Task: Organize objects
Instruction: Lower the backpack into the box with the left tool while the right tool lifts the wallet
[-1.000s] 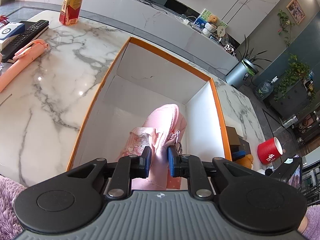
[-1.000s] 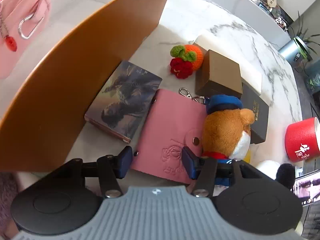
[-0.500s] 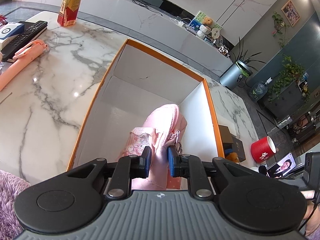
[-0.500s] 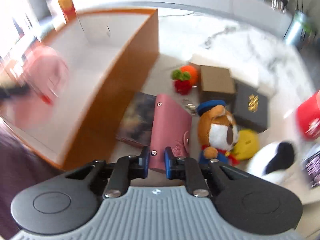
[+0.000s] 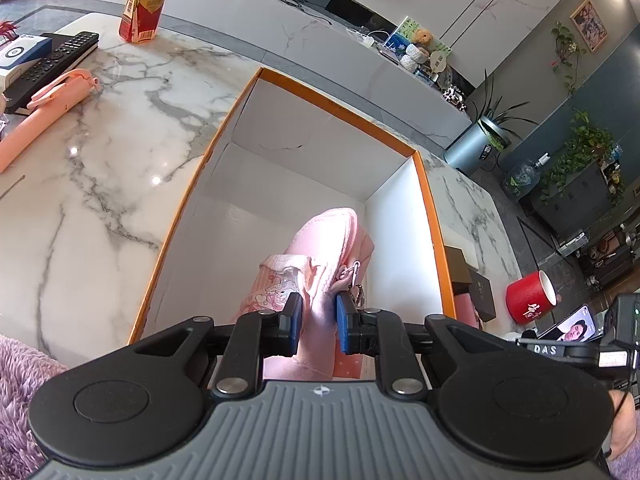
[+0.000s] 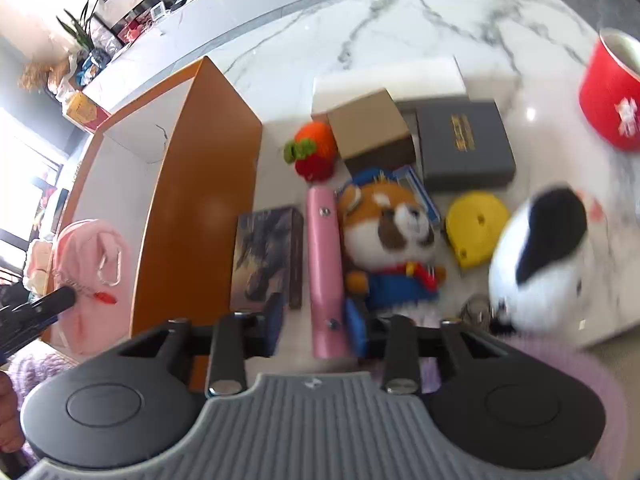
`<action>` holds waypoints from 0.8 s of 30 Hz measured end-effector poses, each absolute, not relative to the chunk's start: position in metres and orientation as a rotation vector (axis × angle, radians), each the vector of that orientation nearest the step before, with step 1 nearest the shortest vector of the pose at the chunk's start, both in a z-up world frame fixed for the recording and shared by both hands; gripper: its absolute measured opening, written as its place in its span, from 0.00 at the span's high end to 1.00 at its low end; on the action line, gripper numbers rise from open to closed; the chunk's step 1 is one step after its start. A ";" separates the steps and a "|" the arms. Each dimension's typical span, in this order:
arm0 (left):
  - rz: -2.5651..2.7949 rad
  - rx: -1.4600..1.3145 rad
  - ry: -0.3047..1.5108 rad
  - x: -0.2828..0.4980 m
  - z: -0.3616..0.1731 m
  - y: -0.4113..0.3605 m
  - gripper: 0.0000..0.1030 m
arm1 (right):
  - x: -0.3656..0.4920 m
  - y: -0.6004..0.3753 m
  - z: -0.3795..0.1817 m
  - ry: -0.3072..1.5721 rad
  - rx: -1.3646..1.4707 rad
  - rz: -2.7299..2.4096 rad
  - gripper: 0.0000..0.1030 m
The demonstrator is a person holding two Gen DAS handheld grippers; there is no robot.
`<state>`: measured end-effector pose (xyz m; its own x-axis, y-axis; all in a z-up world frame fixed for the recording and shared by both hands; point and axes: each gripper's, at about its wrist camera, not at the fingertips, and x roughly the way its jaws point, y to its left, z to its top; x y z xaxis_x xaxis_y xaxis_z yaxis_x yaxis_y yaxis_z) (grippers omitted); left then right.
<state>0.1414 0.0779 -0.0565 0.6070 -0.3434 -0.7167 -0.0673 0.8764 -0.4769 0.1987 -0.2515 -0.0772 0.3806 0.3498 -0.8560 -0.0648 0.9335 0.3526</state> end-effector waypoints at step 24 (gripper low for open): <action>-0.080 -0.505 0.951 0.141 -0.058 0.101 0.79 | 0.163 -0.183 0.027 0.820 0.223 0.481 0.83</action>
